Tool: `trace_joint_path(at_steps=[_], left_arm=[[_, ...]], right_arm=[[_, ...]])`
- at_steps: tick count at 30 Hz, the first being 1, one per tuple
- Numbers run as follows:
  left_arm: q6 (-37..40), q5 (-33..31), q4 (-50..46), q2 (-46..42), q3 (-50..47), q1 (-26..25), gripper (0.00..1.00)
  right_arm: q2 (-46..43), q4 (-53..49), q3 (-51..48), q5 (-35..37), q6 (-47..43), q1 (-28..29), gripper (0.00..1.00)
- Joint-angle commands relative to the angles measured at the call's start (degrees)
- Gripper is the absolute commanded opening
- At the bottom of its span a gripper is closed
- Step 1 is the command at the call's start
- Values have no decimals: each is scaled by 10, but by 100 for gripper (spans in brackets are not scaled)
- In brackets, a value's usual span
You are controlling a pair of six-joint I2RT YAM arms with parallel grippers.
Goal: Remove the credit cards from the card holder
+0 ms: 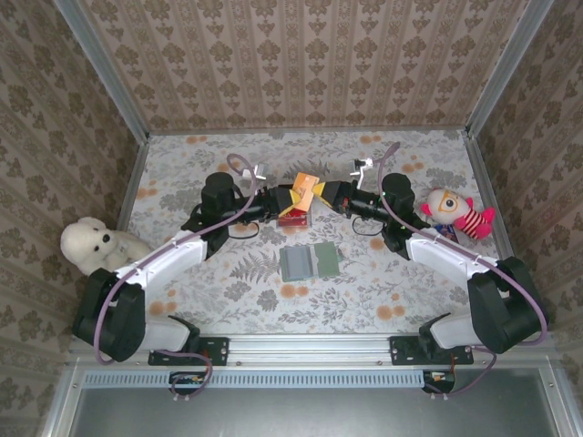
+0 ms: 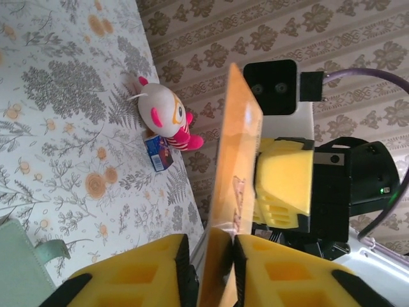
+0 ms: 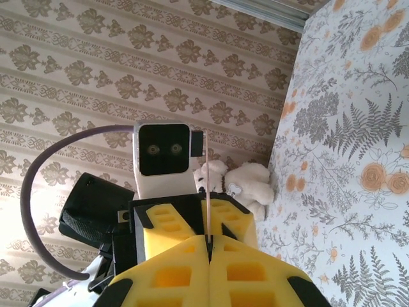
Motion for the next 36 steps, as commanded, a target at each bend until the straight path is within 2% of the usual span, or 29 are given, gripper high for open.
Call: trace_joint_path(at_steps=[1,4,8,9,11,13,14,15,18,21,24,29,36], left_arm=[[-3,10,31,-16,-9,1,22],[-1,6,34,-20,-14,2,17],[19,5,20,-23,-13,2,5],[33,4,5,-24,-10,2,0],[70,-5,-42,-26,0,4,0],[131,-26,-124,-29,20,5,0],[169,-40,-172,-29,35,5,0],[211,-60,-232,-27,55,6,0],[309,-110,-344,-14,104,13,0],[391,-146,-396,0,138,23,0],[482,-171,-440,24,180,34,0],[610,-202,-490,84,255,38,0],[866,-131,-490,147,282,38,0]], right_arm=[[4,26,5,-18,6,-2,0],[4,24,3,-19,4,-2,0],[4,3,10,-23,-6,-5,2],[4,-18,14,-26,-15,-8,8],[-4,-94,26,-16,-49,-12,31],[-22,-179,36,6,-105,-16,56],[-31,-214,40,19,-126,-18,65],[-40,-254,44,36,-146,-21,73],[-55,-350,62,72,-212,-28,84],[-54,-454,95,106,-286,-30,92],[-46,-508,117,133,-343,-31,99],[-20,-579,154,190,-403,-32,100],[1,-610,170,207,-436,-45,100]])
